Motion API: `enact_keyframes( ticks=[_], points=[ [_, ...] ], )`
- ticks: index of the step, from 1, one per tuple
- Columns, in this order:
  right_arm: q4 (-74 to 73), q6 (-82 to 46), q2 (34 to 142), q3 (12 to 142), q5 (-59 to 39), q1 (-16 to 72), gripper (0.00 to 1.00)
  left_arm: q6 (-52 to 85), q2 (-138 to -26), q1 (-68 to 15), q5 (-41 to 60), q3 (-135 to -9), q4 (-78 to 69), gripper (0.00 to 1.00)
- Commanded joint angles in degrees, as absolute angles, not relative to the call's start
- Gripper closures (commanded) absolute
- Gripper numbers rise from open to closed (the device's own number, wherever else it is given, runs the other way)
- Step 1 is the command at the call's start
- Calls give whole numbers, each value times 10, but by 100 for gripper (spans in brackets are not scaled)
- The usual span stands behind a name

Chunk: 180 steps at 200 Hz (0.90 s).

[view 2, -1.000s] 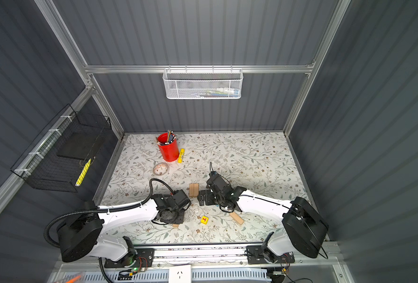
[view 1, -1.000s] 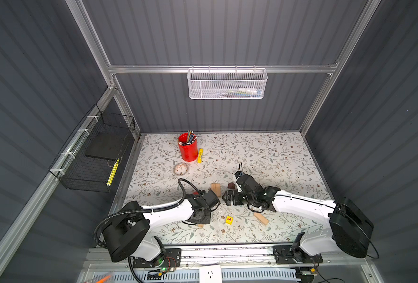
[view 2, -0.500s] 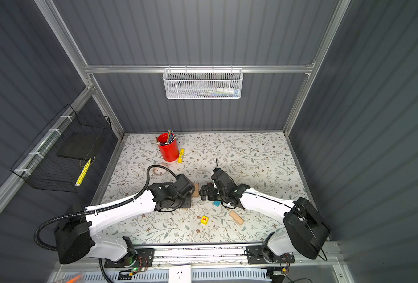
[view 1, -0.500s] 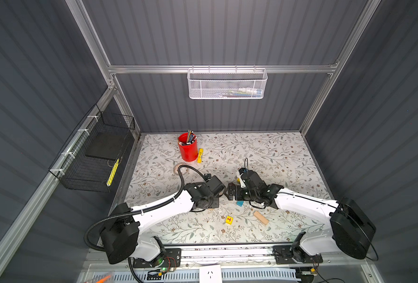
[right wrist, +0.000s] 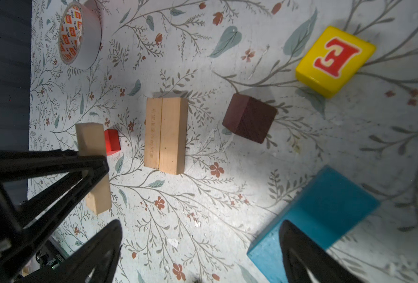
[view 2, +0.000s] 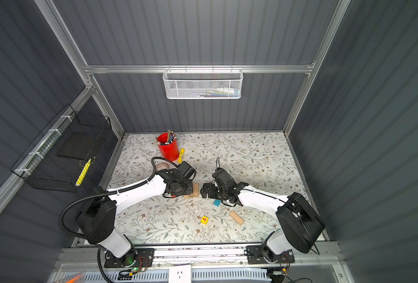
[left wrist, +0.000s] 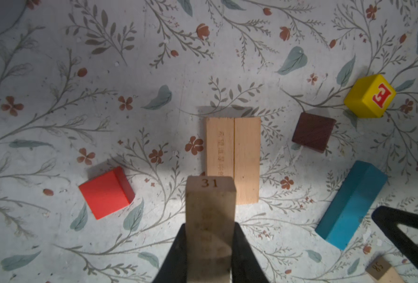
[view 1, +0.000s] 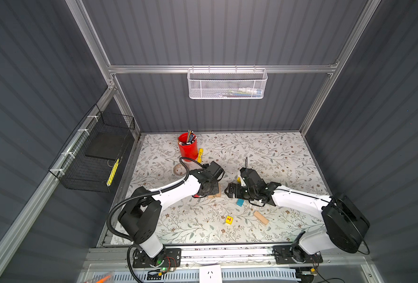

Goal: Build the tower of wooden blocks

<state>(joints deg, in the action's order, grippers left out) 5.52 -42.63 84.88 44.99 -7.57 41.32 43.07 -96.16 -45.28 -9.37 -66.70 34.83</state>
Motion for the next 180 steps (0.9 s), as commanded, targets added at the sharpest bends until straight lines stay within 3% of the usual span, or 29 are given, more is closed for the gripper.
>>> enact_keyframes(
  ticks=[1, 180],
  points=[
    [48, -436, 858, 470, -77, 410, 1, 398, -993, -450, -83, -707, 358, 89],
    [53, -434, 868, 479, -77, 403, 1, 403, -1079, -446, -81, -745, 347, 86]
  ],
)
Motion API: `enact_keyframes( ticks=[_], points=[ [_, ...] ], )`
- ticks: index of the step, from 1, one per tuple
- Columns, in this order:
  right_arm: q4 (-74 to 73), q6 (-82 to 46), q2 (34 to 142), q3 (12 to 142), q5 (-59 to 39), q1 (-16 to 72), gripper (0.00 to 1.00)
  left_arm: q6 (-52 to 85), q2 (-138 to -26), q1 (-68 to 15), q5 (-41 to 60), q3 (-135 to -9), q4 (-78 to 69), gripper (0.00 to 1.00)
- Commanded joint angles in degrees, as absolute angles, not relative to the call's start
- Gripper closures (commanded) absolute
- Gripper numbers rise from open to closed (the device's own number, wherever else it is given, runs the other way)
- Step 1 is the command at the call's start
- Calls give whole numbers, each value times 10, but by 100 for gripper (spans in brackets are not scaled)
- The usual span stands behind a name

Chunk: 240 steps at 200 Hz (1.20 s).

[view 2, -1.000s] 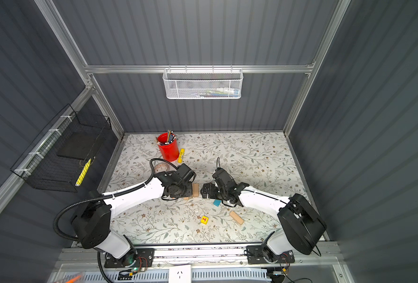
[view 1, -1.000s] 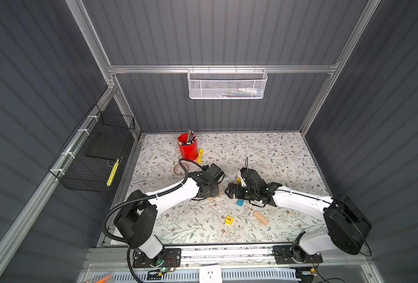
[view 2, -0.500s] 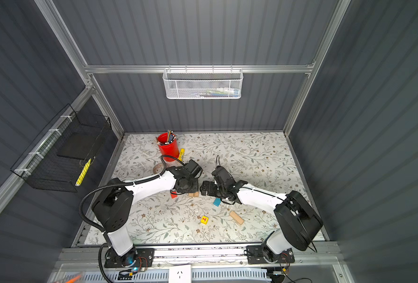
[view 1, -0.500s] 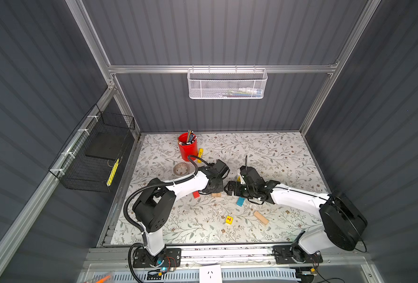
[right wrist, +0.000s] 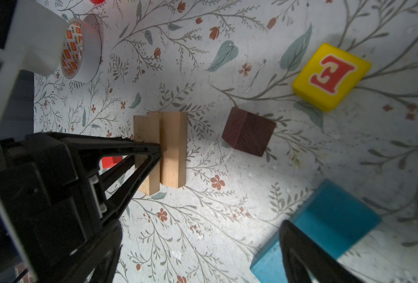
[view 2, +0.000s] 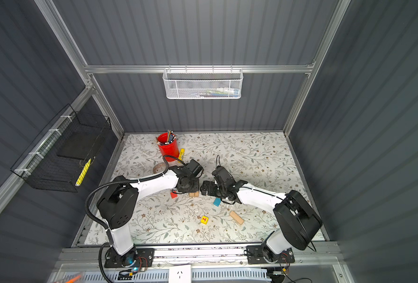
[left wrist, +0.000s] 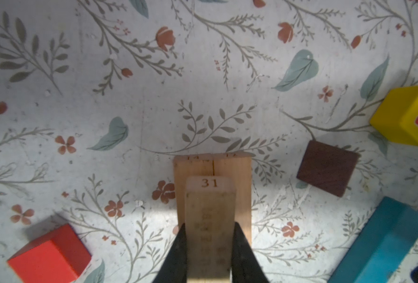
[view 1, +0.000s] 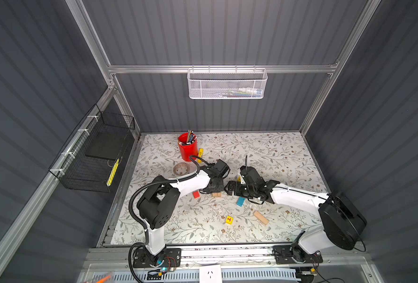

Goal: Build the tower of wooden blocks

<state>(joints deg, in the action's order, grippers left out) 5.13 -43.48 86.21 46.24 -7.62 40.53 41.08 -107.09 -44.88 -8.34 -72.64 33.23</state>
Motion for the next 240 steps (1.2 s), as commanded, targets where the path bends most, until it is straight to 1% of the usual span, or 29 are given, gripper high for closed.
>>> enact_keyframes(
  ticks=[1, 88, 174, 240],
  points=[
    [53, -434, 868, 479, -77, 403, 1, 403, -1079, -446, -82, -745, 348, 86],
    [49, -434, 867, 475, -77, 403, 1, 388, -1081, -440, -103, -756, 371, 83],
    [49, -432, 867, 474, -74, 401, 1, 392, -1093, -437, -90, -753, 360, 81],
    [49, -431, 866, 476, -75, 401, 1, 397, -1087, -435, -92, -745, 360, 74]
  ],
)
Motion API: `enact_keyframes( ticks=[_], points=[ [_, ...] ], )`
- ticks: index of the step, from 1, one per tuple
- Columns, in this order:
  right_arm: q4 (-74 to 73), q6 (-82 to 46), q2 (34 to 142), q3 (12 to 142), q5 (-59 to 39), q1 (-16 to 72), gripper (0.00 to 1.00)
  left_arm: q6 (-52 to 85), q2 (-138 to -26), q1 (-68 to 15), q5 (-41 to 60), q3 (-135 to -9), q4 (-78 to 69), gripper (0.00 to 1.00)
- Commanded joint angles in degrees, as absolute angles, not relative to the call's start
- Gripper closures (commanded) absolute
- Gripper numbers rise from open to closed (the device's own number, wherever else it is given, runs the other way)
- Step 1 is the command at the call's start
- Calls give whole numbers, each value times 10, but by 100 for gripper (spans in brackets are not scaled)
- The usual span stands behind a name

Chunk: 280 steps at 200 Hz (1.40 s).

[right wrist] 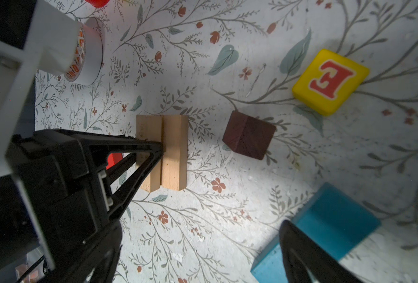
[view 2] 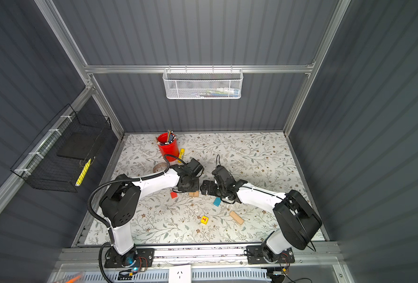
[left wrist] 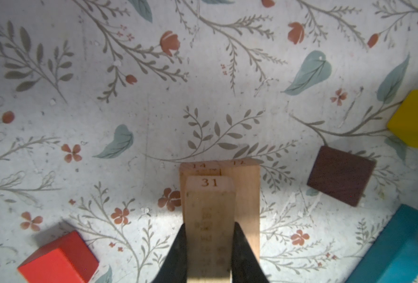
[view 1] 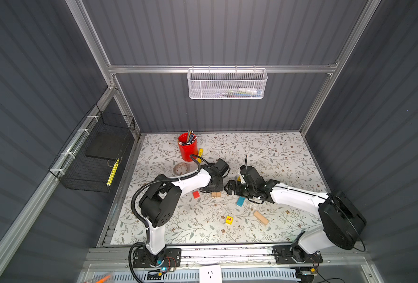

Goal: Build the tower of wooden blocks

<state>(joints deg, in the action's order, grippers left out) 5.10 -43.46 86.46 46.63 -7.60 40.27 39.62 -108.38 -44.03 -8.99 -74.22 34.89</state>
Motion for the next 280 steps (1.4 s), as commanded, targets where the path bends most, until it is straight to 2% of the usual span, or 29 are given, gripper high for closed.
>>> enact_keyframes(
  ticks=[1, 125, 280],
  points=[
    [49, -431, 866, 476, -75, 401, 1, 397, -1087, -435, -92, -745, 360, 74],
    [64, -429, 860, 484, -69, 401, 1, 397, -1059, -434, -87, -731, 351, 63],
    [63, -430, 858, 481, -65, 401, 1, 397, -1071, -429, -80, -733, 346, 69]
  ],
)
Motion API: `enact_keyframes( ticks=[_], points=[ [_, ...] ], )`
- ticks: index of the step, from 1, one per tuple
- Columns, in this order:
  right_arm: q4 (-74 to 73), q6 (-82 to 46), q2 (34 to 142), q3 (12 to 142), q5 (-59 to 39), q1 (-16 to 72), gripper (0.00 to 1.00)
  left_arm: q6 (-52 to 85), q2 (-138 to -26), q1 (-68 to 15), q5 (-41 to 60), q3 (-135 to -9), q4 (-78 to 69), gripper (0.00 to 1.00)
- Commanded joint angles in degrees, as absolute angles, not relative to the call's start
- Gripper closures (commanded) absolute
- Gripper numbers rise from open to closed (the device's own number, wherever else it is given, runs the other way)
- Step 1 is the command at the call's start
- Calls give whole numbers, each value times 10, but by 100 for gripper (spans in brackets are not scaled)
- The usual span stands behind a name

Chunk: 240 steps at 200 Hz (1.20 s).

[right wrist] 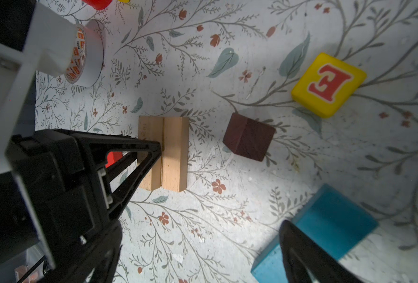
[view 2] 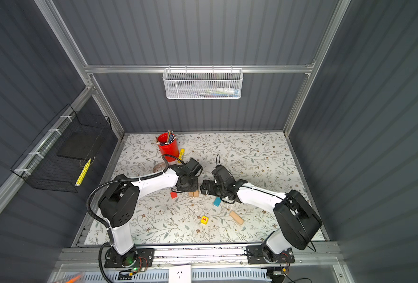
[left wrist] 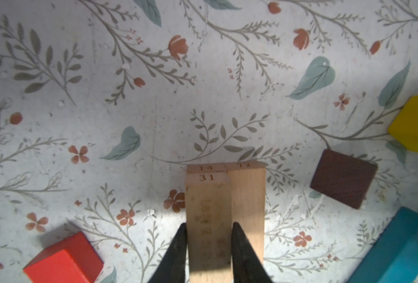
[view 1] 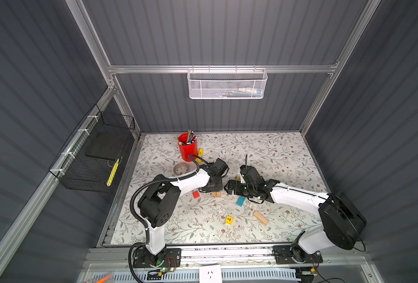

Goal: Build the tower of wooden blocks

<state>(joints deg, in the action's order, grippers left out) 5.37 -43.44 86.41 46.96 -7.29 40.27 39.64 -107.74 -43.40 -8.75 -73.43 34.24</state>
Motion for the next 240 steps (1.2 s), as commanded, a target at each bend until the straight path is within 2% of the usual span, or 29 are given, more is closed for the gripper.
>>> enact_keyframes(
  ticks=[1, 98, 155, 240],
  points=[
    [63, -430, 858, 481, -65, 401, 1, 397, -1071, -428, -80, -733, 346, 69],
    [89, -416, 841, 488, -53, 401, 1, 398, -1040, -428, -69, -732, 338, 61],
    [165, -395, 809, 493, -40, 401, 1, 398, -980, -429, -63, -709, 337, 56],
    [358, -384, 723, 478, -1, 399, 1, 368, -846, -492, -66, -621, 304, 38]
  ],
)
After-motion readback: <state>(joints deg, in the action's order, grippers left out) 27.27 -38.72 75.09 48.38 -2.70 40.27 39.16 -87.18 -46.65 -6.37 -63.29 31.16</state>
